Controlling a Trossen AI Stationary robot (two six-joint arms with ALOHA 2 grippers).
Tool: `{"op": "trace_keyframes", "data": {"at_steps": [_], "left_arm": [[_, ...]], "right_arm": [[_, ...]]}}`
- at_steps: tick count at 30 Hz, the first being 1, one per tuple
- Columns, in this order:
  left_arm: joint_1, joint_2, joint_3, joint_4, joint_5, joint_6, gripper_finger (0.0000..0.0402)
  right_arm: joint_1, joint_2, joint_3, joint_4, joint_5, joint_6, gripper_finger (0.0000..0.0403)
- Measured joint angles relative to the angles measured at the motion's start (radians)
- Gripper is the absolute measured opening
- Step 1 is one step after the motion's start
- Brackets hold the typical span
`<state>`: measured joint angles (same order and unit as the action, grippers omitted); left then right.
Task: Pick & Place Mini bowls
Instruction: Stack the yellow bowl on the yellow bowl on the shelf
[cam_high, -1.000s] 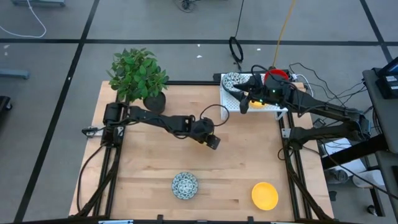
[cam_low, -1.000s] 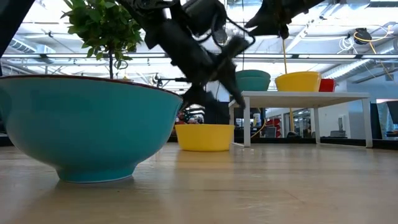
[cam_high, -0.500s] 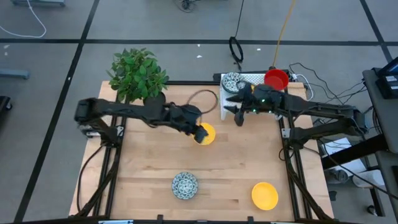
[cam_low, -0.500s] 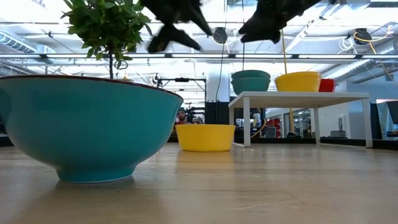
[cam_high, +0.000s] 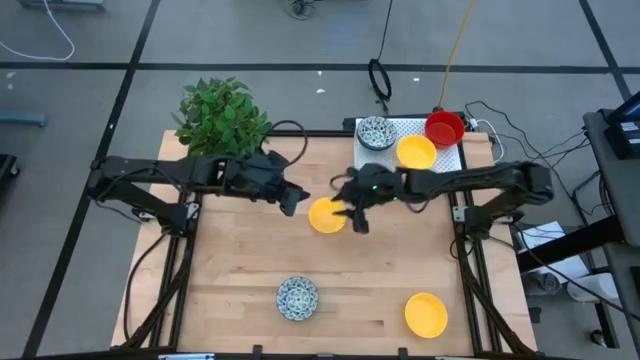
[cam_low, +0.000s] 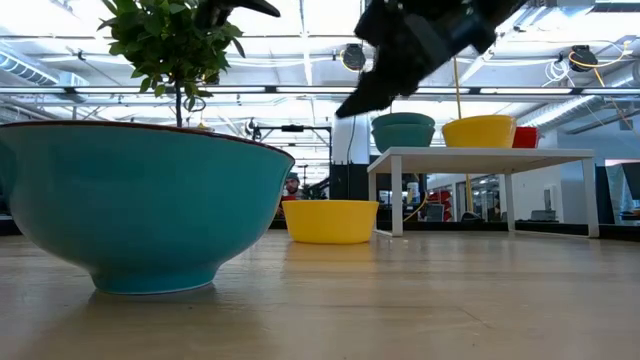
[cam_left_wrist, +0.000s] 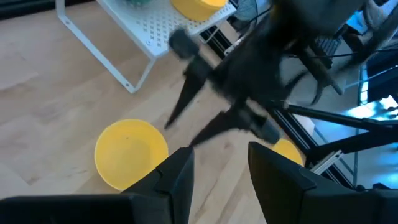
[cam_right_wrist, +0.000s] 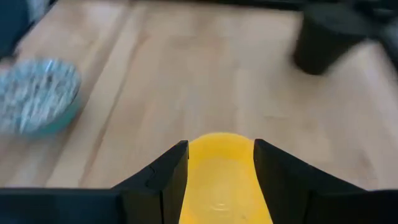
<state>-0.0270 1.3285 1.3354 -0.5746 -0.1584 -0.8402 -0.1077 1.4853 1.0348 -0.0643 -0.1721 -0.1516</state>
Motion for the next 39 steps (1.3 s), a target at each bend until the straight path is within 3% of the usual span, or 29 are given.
{"op": "trace_keyframes", "data": {"at_steps": [7, 13, 20, 28, 33, 39], "left_arm": [[-0.016, -0.005, 0.0, -0.009, -0.007, 0.0, 0.0152], [-0.029, -0.005, 0.0, -0.008, -0.007, 0.0, 0.0152], [-0.043, -0.005, 0.0, -0.007, -0.008, 0.0, 0.0152], [-0.061, -0.005, 0.0, -0.007, -0.009, -0.004, 0.0152], [-0.067, -0.005, 0.0, -0.008, -0.008, 0.0, 0.0152], [-0.066, -0.005, 0.0, -0.008, -0.009, 0.011, 0.0152]], "right_arm": [[0.056, 0.143, 0.0, 0.053, -0.07, -0.232, 0.0169], [0.093, 0.236, 0.0, 0.05, -0.063, -0.28, 0.0169], [0.106, 0.312, 0.0, 0.067, 0.133, -0.281, 0.0169], [0.106, 0.315, 0.0, 0.033, 0.149, -0.252, 0.0165], [0.105, 0.315, 0.0, -0.031, 0.15, -0.225, 0.0126], [0.105, 0.315, 0.0, -0.099, 0.146, -0.226, 0.0034]]}}
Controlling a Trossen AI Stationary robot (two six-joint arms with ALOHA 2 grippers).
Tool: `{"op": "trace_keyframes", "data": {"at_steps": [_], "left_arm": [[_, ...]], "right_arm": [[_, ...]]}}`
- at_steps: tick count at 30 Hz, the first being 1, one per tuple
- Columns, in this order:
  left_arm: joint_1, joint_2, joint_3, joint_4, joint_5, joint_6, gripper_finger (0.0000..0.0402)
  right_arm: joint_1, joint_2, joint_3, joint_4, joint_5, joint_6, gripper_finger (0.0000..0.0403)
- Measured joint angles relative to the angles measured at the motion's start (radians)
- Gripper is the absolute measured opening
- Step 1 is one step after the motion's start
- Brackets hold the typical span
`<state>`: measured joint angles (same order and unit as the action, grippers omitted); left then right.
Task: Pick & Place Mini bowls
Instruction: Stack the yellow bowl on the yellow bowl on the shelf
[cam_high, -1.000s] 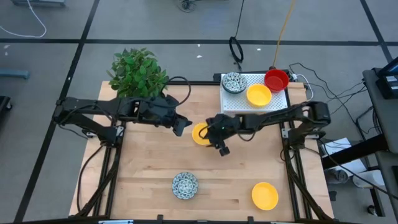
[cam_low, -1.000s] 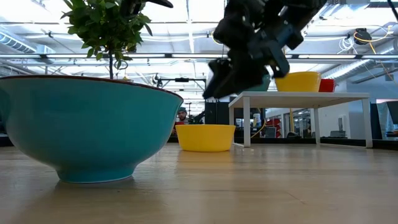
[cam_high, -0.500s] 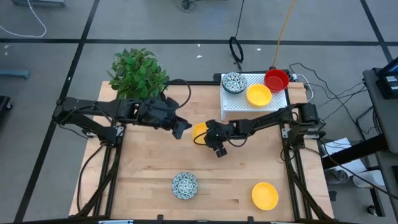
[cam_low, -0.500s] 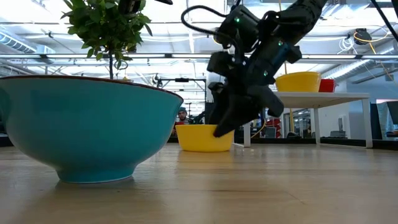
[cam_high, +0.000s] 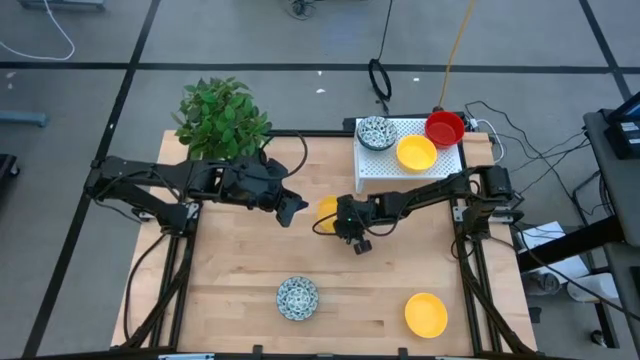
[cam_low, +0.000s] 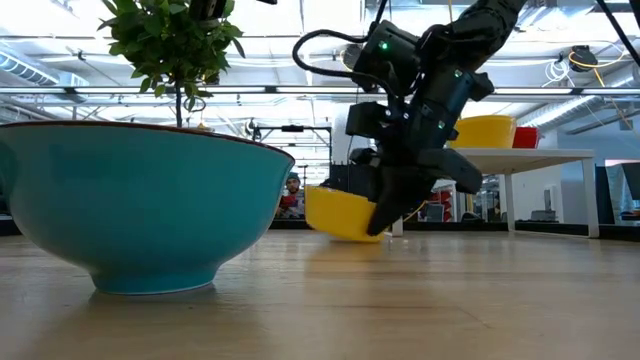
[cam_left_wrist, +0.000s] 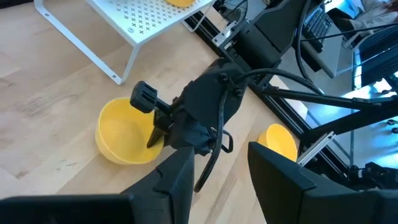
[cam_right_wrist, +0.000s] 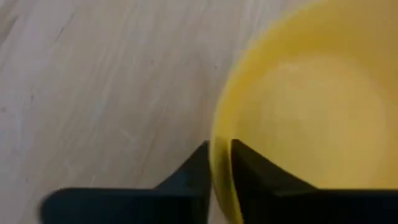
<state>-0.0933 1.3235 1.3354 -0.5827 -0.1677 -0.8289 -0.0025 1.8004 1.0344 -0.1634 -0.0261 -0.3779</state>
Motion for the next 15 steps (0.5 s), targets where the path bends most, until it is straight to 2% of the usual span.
{"op": "trace_keyframes", "data": {"at_steps": [2, 9, 15], "left_arm": [[0.0, 0.0, 0.0, 0.0, 0.0, 0.0, 0.0152], [0.0, 0.0, 0.0, -0.001, 0.0, 0.01, 0.0152], [0.0, 0.0, 0.0, -0.002, -0.016, 0.015, 0.0152]], "right_arm": [[0.0, -0.008, 0.001, -0.005, 0.002, 0.008, 0.001], [0.008, -0.045, -0.001, -0.021, 0.003, 0.03, 0.0002], [0.011, -0.167, -0.001, -0.024, 0.029, 0.03, 0.0001]]}}
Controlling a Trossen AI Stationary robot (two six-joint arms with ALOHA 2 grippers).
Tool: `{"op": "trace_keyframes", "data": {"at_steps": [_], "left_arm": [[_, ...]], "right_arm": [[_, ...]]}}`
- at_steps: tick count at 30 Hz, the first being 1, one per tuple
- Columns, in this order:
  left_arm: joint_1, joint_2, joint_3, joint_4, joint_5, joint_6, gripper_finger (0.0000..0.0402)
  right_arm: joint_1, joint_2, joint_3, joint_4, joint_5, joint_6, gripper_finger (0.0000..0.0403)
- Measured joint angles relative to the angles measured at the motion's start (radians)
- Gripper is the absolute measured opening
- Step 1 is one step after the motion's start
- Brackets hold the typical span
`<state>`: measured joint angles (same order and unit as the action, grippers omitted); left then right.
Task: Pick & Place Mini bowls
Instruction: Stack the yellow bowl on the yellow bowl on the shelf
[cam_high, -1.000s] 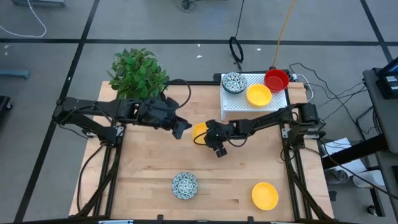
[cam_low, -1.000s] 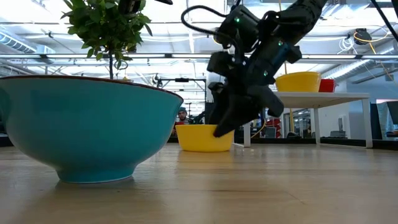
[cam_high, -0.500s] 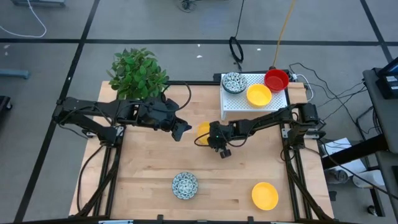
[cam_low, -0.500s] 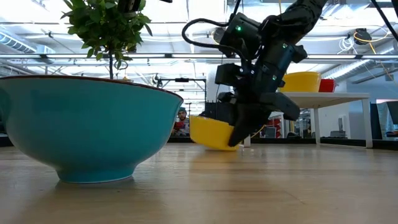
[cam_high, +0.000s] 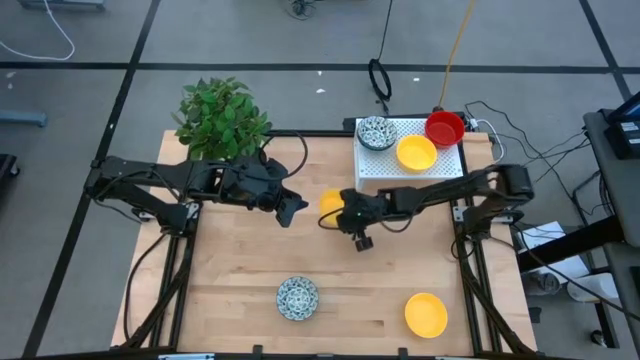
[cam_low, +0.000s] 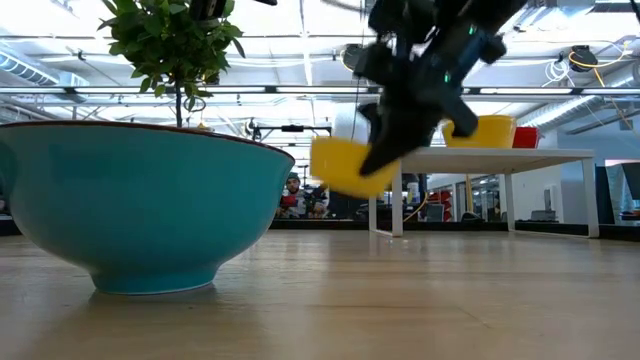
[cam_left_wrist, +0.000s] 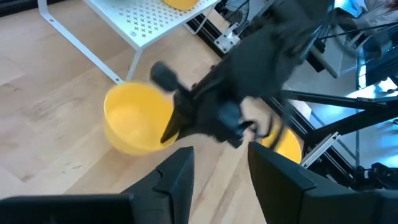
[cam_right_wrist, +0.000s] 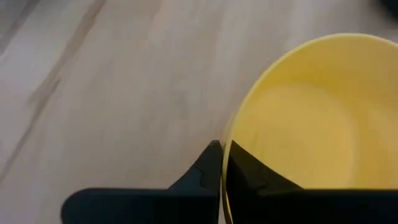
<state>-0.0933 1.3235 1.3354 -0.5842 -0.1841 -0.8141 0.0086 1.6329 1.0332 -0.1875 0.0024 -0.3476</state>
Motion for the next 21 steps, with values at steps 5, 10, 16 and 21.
{"op": "trace_keyframes", "data": {"at_steps": [5, 10, 16, 21], "left_arm": [[0.0, 0.0, 0.0, 0.0, -0.001, 0.009, 0.0152], [0.0, 0.0, 0.0, 0.0, -0.023, 0.022, 0.0152], [0.001, 0.0, 0.0, 0.0, -0.07, 0.025, 0.0152], [0.001, 0.0, 0.0, 0.003, -0.088, 0.023, 0.0152]], "right_arm": [[-0.002, -0.142, 0.0, -0.006, 0.128, -0.008, 0.0001], [-0.02, -0.294, 0.0, -0.013, 0.235, -0.015, 0.0001], [-0.072, -0.45, 0.001, -0.039, 0.389, 0.045, 0.0], [-0.201, -0.536, 0.03, -0.212, 0.416, 0.226, 0.0]]}}
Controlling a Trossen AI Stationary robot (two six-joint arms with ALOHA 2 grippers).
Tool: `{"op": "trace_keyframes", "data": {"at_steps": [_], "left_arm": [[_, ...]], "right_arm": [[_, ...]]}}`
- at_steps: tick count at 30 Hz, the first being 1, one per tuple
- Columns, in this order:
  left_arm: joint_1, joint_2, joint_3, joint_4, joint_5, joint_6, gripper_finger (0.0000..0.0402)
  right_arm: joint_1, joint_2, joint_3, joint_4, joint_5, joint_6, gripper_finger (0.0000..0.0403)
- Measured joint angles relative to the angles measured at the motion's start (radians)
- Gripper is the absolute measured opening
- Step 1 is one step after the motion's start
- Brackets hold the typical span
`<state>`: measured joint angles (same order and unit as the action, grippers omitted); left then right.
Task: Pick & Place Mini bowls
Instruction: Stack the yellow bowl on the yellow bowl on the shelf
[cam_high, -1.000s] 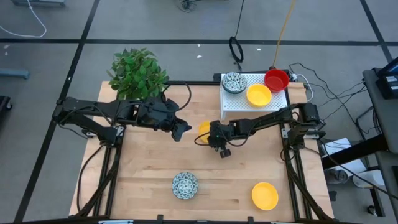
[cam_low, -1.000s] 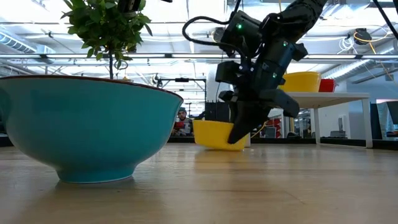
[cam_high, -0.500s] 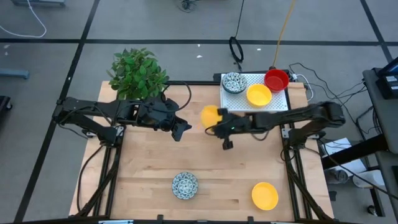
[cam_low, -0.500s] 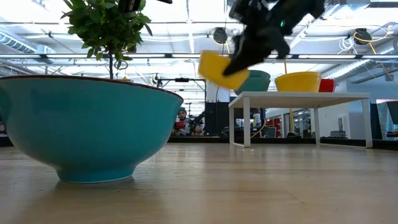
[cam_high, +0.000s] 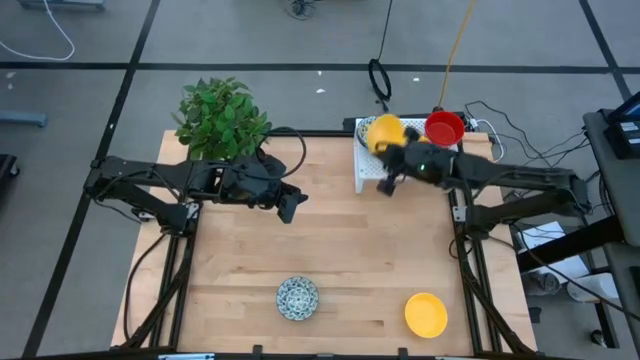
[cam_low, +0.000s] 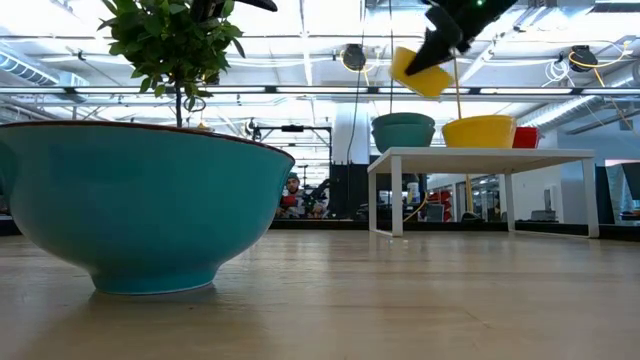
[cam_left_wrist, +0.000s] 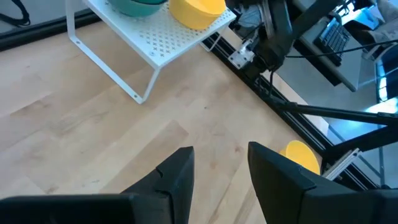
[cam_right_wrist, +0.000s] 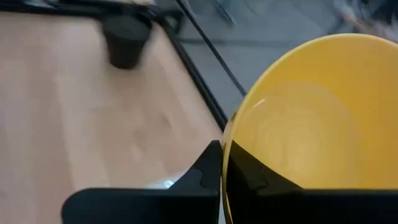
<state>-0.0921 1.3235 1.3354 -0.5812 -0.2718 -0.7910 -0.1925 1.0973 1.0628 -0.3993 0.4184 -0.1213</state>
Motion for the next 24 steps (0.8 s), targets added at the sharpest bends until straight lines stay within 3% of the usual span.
{"op": "trace_keyframes", "data": {"at_steps": [8, 13, 24], "left_arm": [[0.001, 0.0, 0.0, 0.0, -0.012, 0.0, 0.0152], [0.001, 0.0, 0.0, 0.001, -0.019, -0.001, 0.0152], [0.001, 0.0, 0.0, 0.0, -0.019, 0.011, 0.0152]], "right_arm": [[-0.204, -0.018, 0.121, -0.274, -0.009, 0.105, 0.0], [-0.298, -0.018, 0.153, -0.39, -0.161, 0.231, 0.0], [-0.317, -0.018, 0.155, -0.517, -0.266, 0.327, 0.0]]}}
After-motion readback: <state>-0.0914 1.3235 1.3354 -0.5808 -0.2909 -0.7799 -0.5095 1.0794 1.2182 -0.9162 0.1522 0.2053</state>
